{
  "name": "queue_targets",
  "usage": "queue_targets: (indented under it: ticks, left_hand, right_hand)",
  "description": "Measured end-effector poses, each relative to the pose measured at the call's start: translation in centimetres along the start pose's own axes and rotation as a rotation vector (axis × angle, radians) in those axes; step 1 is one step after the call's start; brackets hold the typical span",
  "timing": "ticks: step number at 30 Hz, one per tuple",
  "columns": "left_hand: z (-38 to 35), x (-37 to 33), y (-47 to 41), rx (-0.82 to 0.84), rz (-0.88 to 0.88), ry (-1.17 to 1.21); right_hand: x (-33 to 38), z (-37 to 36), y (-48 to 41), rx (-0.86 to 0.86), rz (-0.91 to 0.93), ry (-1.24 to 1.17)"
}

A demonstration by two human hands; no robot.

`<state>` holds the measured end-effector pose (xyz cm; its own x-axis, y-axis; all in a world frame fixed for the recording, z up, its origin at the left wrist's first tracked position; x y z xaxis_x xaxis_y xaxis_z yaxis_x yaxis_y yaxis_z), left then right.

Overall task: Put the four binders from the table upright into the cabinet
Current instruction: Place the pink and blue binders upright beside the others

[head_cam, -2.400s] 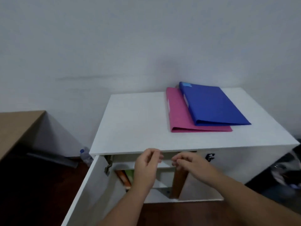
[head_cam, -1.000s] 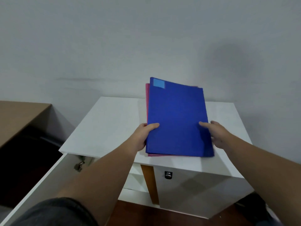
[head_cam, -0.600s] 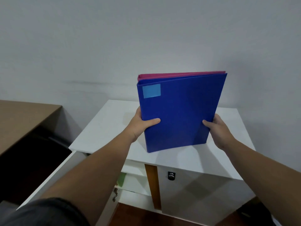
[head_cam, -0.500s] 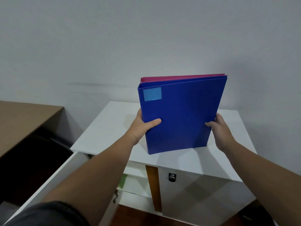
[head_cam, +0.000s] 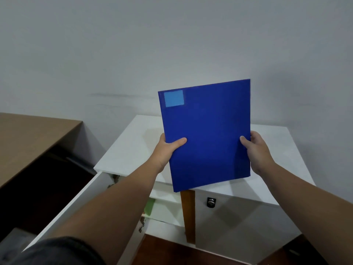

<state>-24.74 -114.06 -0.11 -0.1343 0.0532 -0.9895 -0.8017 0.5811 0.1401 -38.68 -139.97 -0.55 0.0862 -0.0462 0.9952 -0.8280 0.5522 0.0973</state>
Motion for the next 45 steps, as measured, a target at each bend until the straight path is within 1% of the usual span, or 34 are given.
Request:
queue_targets:
  ticks: [4, 8, 12, 15, 18, 22, 27, 31, 38, 42, 45]
  left_hand:
    - [2.7, 0.8, 2.0, -0.027, 0.078, 0.229]
    - [5.5, 1.7, 4.4, 0.006, 0.132, 0.315]
    - [8.5, 3.1, 7.5, 0.071, 0.159, 0.313]
    - [11.3, 4.5, 10.2, 0.085, 0.182, 0.289]
    - [14.3, 6.6, 13.0, 0.084, 0.228, 0.272]
    - [17.7, 9.8, 16.4, 0.124, 0.264, 0.271]
    - [21.0, 13.8, 19.6, 0.147, 0.336, 0.260]
    - [22.0, 17.0, 21.5, 0.148, 0.400, 0.252]
    - [22.7, 23.4, 23.6, 0.134, 0.475, 0.250]
    - [23.2, 29.0, 23.8, 0.091, 0.504, 0.282]
    - [24.0, 34.1, 22.9, 0.071, 0.511, 0.298]
  right_hand:
    - [0.3, -3.2, 2.1, 0.010, -0.029, 0.046]
    - [-0.8, -6.5, 5.1, 0.007, -0.073, 0.061]
    - [-2.7, -9.9, 8.8, -0.037, -0.111, 0.072]
    - [-4.7, -12.5, 12.1, -0.068, -0.139, 0.067]
    - [-7.2, -15.5, 15.7, -0.092, -0.177, 0.021]
    - [-10.3, -19.1, 19.9, -0.102, -0.205, -0.075]
    - [-14.4, -21.9, 24.2, -0.112, -0.252, -0.130]
    - [-17.8, -22.5, 25.9, -0.116, -0.334, -0.111]
    - [-24.4, -23.1, 26.7, -0.034, -0.446, -0.085]
    - [-29.6, -23.5, 26.7, -0.010, -0.491, -0.065]
    - [-35.3, -23.7, 26.1, -0.025, -0.511, -0.084]
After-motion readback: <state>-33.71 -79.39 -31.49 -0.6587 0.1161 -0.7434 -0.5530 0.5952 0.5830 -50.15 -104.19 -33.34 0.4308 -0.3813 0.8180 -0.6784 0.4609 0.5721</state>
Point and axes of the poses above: each hand's wrist, its own y-axis away from the middle knuckle, its own z-axis out of the back of the hand, x = y × z, the point moved 7 cm from there along -y, towards the middle knuckle, and after that the axes turned 7 degrees about x, right-handed, at the moved point
